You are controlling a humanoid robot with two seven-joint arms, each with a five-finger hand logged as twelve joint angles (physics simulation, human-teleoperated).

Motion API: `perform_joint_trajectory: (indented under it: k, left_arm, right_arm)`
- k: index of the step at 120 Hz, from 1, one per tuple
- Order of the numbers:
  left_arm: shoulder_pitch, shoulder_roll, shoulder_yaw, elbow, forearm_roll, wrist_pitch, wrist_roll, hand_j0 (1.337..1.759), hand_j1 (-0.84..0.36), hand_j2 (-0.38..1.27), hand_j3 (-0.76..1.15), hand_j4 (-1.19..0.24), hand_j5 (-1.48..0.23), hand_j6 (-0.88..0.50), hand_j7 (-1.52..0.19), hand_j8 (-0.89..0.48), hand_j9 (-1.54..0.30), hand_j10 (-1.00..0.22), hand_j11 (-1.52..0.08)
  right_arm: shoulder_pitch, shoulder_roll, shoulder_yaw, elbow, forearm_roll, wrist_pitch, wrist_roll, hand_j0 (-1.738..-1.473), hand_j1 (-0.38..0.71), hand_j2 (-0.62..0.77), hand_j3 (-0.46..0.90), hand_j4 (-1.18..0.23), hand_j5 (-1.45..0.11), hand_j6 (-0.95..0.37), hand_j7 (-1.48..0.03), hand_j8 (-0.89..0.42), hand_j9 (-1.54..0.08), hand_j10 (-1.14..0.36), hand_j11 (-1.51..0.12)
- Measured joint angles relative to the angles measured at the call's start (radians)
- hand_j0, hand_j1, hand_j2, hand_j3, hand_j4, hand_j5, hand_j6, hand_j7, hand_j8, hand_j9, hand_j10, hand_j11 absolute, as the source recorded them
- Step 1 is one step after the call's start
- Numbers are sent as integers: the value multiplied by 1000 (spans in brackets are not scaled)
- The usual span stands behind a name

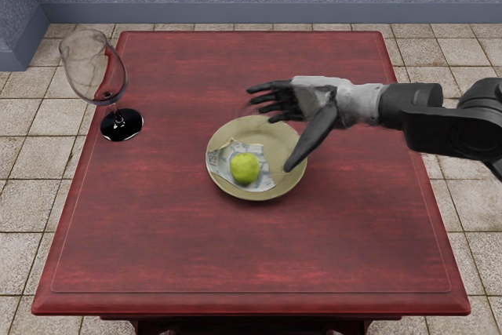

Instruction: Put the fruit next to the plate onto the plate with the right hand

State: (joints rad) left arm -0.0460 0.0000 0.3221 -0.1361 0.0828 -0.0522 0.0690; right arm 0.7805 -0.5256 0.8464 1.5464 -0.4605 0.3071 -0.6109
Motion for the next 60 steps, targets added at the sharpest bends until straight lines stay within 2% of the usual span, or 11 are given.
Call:
perform_joint_trajectory:
  k: [18, 31, 60]
  left_arm:
    - [1, 0, 0, 0, 0, 0, 0, 1658, 55, 49, 0, -245, -318, -245, -318, -245, -318, -245, -318]
    - [0, 0, 0, 0, 0, 0, 0, 1658, 55, 49, 0, -245, -318, -245, -318, -245, -318, -245, -318]
    - [0, 0, 0, 0, 0, 0, 0, 1658, 55, 49, 0, -245, -318, -245, -318, -245, -318, -245, -318]
  right_arm:
    - [-14, -169, 24, -6, 329, 188, 0, -1658, -270, 20, 0, -78, -105, -71, -102, -56, -104, -62, -103]
    - [-32, -269, 25, -24, 508, 263, 0, -1658, -285, 9, 0, -60, -80, -56, -79, -47, -79, -50, -79]
    - [-78, -407, 21, -80, 714, 300, 0, -1658, -301, -2, 0, -41, -56, -40, -55, -37, -55, -39, -55]
